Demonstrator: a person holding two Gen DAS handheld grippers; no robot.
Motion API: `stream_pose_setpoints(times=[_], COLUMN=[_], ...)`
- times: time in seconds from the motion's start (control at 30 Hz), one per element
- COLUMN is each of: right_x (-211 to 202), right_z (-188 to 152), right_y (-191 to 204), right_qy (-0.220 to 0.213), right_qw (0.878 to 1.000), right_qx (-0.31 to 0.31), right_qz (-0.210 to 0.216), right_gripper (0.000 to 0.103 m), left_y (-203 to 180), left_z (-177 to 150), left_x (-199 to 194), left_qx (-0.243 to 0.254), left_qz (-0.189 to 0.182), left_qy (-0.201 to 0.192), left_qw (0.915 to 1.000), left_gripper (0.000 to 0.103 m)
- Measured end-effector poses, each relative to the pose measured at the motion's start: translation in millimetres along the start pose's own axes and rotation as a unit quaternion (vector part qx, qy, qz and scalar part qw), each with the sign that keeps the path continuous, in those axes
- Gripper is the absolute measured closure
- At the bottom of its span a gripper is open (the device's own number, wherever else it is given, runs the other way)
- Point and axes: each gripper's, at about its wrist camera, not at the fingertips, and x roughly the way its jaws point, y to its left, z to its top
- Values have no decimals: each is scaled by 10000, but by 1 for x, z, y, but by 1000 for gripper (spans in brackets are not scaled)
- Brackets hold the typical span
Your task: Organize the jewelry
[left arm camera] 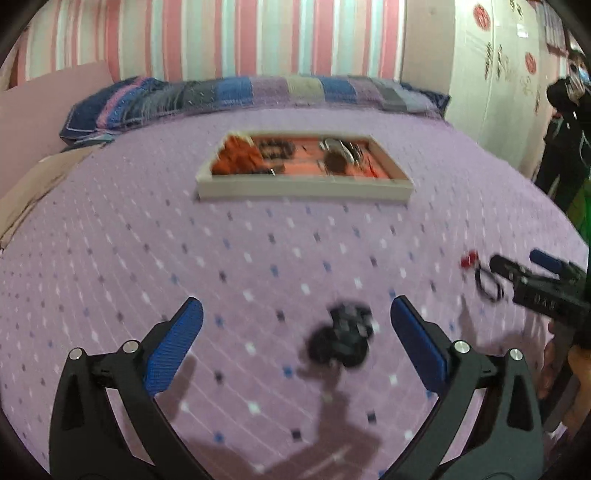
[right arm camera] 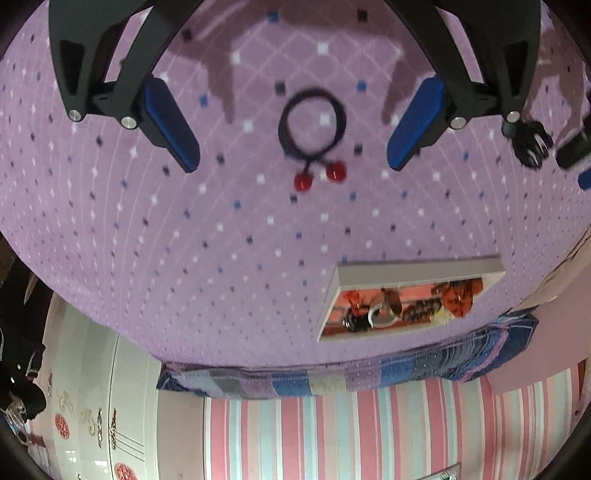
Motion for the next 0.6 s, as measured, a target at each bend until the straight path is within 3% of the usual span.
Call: stream_pose_setpoints(times=[0.13,0.4,0.43,0.5,0.57,0.6], right_x=[2,23,25,32,37,37], right_z=[-9,-9,-10,-10,-10,-10], right_y=[-3,12,13,15,13,13], right_qy=[67,437,449,595,702,698], right_qw=[10000,9989,9988,9980,9975,9975], right_qx=[54,-154,-164,-183,-124,-95], right_qz=[38,-82,-89,-74,13,51], right_gripper=[2,4,8,29,33,41], left_y=[-15,-22,-19,-18,-17,-16], left_z=[-17,-9,-8,-8,-8,-8], left_x=[5,29,31,34,39,41], left_qx=[242,343,298,274,272,261], left_qz=[-34,-5,-59,-93,-87,-92], left_qy=[30,226,239,264,322,356], left_qw=[9997,9992,9993,9992,9991,9990], left_gripper=[3,5,7,10,16,19])
